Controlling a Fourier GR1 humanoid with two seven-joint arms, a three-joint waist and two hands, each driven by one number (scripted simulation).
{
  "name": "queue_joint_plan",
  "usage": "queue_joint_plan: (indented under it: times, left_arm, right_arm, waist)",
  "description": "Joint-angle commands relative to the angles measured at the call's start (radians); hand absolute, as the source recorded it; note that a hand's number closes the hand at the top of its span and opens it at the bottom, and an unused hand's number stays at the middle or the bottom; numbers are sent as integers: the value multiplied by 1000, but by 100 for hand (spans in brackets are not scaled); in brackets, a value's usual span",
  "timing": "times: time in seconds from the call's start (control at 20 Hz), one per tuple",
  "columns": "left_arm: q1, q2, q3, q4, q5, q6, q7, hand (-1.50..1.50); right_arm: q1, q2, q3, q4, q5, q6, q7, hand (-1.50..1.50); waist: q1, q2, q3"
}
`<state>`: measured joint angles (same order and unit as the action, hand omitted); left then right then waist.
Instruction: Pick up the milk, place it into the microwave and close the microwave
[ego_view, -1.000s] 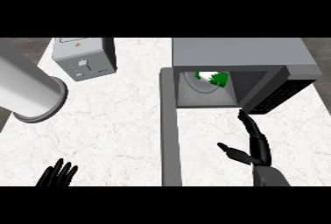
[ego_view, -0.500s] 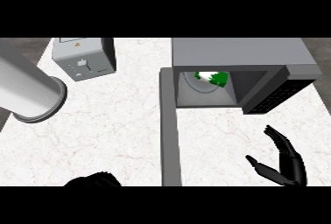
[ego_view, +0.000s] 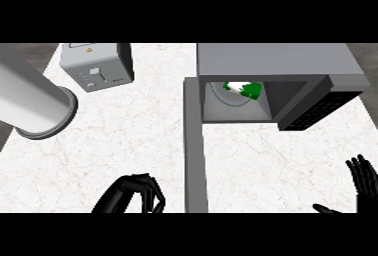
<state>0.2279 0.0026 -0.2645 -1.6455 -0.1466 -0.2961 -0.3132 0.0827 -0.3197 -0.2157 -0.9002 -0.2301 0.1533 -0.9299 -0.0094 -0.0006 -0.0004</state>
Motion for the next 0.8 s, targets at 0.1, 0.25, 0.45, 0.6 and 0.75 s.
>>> queue_joint_plan:
  times: [0.1, 0.25, 0.45, 0.6, 0.75]
  left_arm:
    - [-147, 31, -49, 157, -62, -9, 14, 150]
    - [-203, 4, -137, 255, -132, -29, 79, 150]
    - [-326, -2, -240, 368, -105, -47, 188, 150]
    - [-358, -2, -347, 452, -79, -16, 195, 150]
    - [-443, -2, -413, 601, -51, 93, 70, 150]
  right_arm:
    - [45, -37, -21, 31, -11, 88, -49, -150]
    - [70, -54, -27, -30, -40, 111, -17, -150]
    - [65, -100, -33, -10, -40, 149, -26, -150]
    - [83, -71, -25, -14, -45, 146, -41, -150]
    - [91, -109, -23, -66, -62, 196, -26, -150]
  waist:
    - [2, 1, 1]
    - [-9, 2, 0]
    - [-16, 4, 0]
    - [-16, 3, 0]
    - [-21, 4, -1]
